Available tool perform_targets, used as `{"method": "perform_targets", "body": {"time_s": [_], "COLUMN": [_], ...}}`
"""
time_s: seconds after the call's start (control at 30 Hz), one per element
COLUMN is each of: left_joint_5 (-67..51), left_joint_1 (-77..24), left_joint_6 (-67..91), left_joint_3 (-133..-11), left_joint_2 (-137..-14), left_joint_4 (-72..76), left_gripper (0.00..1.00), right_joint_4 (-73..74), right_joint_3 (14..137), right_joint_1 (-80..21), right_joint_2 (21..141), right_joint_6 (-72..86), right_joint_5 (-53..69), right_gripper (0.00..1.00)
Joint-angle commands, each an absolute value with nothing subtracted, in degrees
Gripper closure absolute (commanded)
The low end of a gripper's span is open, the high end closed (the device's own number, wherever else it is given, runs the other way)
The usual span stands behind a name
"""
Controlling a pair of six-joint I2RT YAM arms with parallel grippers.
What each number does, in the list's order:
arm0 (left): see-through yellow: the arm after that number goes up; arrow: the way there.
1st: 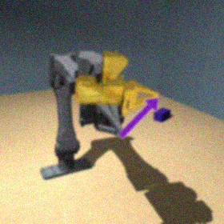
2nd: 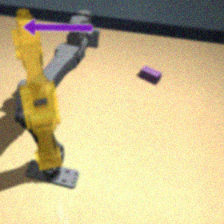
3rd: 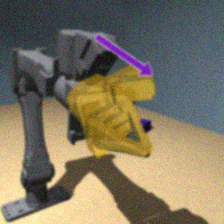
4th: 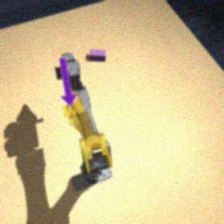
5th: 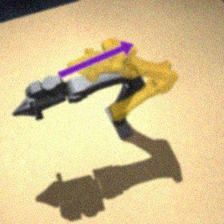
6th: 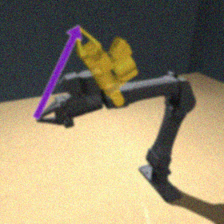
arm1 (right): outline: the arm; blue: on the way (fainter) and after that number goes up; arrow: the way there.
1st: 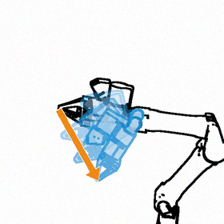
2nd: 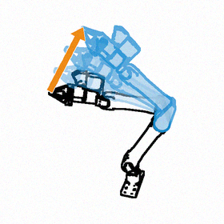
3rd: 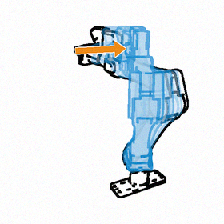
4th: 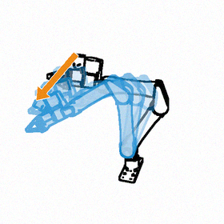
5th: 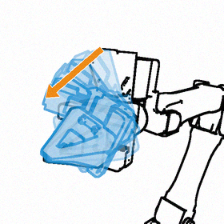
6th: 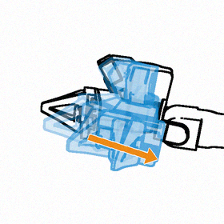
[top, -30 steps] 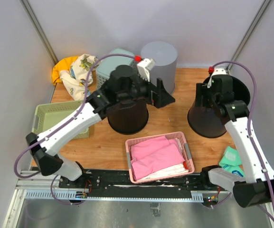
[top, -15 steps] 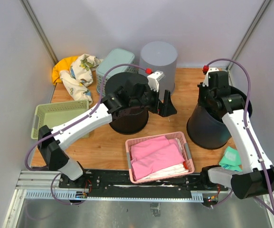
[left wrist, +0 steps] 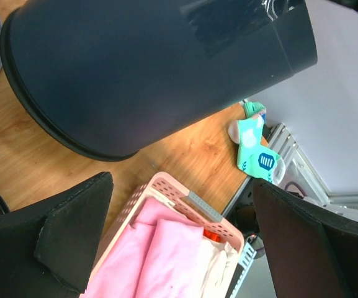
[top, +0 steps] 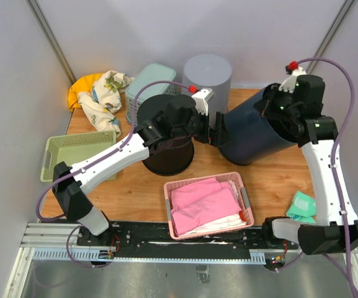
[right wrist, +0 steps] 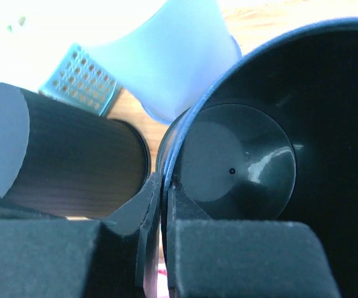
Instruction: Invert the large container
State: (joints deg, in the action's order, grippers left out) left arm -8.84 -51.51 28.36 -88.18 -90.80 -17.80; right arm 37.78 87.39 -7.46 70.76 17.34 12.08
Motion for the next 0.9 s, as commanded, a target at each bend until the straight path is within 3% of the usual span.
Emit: {"method": "perform_targets", "body": {"time_s": [0.0, 0.13, 0.27, 0.67, 0.73, 0.87], "left_joint_5": [-6.5, -6.6, -6.6, -5.8, -9.4, -12.1], "left_joint_1": [-51.9, -51.9, -51.9, -49.6, -47.4, -45.6], "left_joint_6": [28.1, 27.8, 27.4, 25.7, 26.9, 27.5], "left_joint_3": [-89.1, -88.5, -88.5, -88.7, -88.1, -86.4], "left_joint_2": [-90.0, -90.3, -91.1, -92.9, -92.8, -92.5], "left_joint_4": [-15.1, -14.7, -14.6, -15.5, -15.0, -13.3], "left_gripper": [0.01, 0.01, 0.01, 0.01, 0.01, 0.01], "right_joint_4": [17.4, -2.9, -14.1, 2.2, 8.2, 15.7], "right_joint_3": [80.7, 66.0, 57.2, 54.6, 56.2, 57.4], "right_joint_1": [3.7, 14.9, 20.7, 25.9, 26.4, 26.5], "right_joint_2": [66.3, 64.7, 65.7, 71.5, 71.8, 71.0], "right_joint_6": [31.0, 48.2, 58.4, 47.0, 42.1, 35.4], "right_joint_5": [26.9, 40.3, 44.7, 43.2, 40.4, 33.9], "right_gripper": [0.99, 1.00, 0.99, 0.99, 0.89, 0.55]}}
